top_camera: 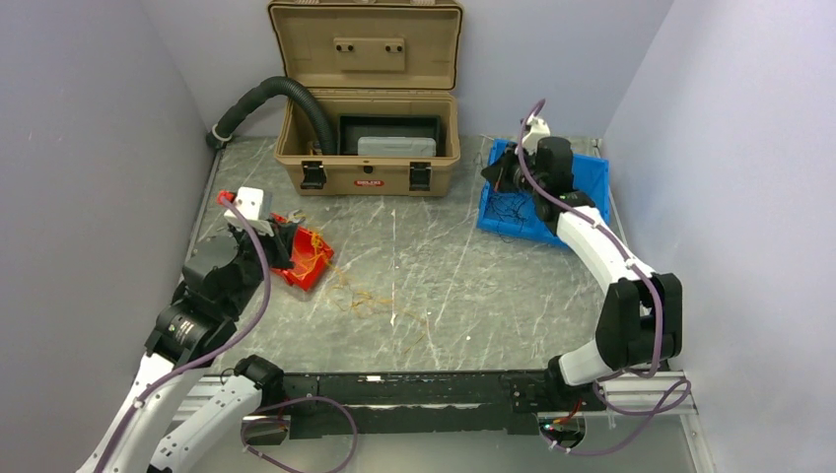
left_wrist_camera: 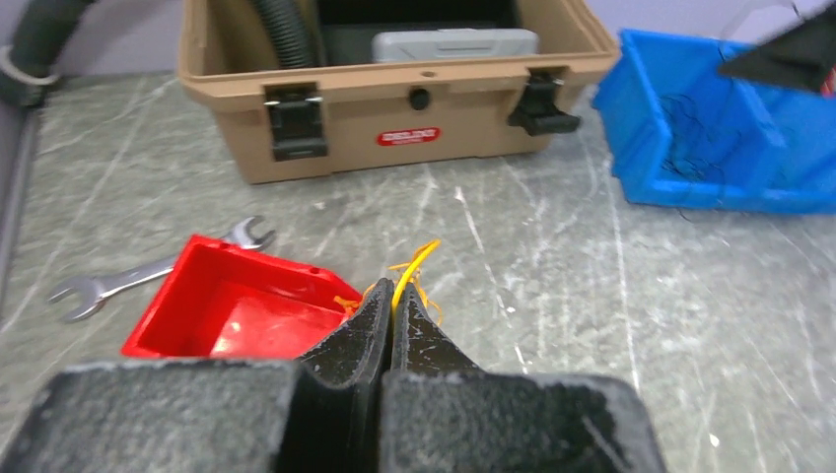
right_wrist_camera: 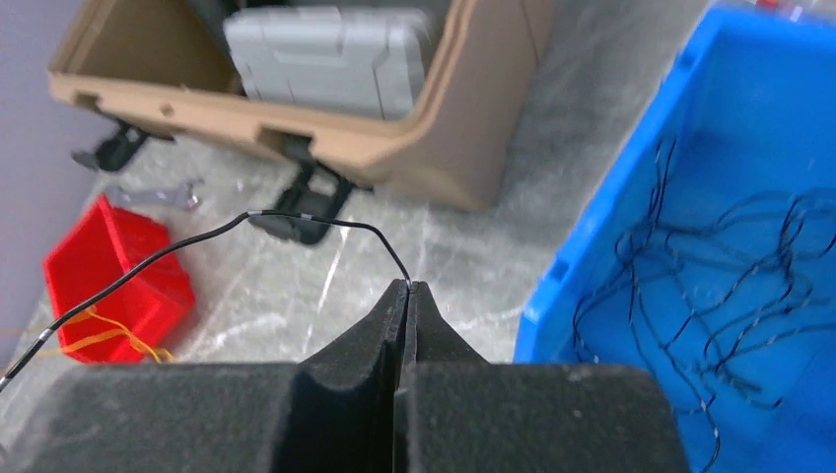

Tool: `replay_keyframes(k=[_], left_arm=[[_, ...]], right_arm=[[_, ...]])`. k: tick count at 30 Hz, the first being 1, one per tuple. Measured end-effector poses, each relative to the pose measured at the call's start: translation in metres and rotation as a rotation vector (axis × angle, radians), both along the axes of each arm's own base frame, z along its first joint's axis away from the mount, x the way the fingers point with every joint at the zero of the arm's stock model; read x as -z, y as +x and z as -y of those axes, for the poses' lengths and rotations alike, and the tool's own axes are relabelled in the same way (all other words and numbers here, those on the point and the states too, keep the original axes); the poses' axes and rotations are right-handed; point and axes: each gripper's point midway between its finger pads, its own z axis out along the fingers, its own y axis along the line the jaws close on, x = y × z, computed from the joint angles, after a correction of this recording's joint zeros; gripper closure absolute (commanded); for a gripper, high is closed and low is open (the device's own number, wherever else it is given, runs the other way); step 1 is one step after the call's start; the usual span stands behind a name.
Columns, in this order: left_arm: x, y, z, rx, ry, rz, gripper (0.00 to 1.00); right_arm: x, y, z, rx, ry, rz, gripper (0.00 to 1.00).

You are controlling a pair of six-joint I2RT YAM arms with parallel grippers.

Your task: Untangle the cables

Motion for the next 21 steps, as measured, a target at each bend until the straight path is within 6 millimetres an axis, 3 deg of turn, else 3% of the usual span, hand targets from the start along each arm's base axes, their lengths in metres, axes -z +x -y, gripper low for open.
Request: replay_keyframes(k=[4, 7, 9, 12, 15, 21], left_arm=[[0.002, 0.000, 0.029, 0.154, 0.003, -0.009, 1.00], [0.002, -0.003, 0.050, 0.275, -0.001, -0.012, 1.00], [0.002, -0.006, 0.060, 0.334, -0.001, -0.008, 1.00], [-0.001, -0.009, 0.069, 0.394, -0.002, 0.003, 1.00], [-0.001, -0.012, 0.073, 0.427, 0.004, 0.006, 1.00], [0.000, -0.014, 0.076, 0.452, 0.016, 0.012, 1.00]], right_arm=[[-0.048, 0.019, 0.015, 0.035, 0.033, 0.089, 1.00], [-0.065, 0.031, 0.043, 0.086, 0.069, 0.131, 1.00], [-0.065, 0.041, 0.065, 0.123, 0.094, 0.140, 1.00], [-0.053, 0.057, 0.092, 0.169, 0.126, 0.131, 1.00], [-0.027, 0.071, 0.111, 0.202, 0.140, 0.092, 1.00], [0.023, 0.061, 0.113, 0.214, 0.144, 0.014, 1.00]])
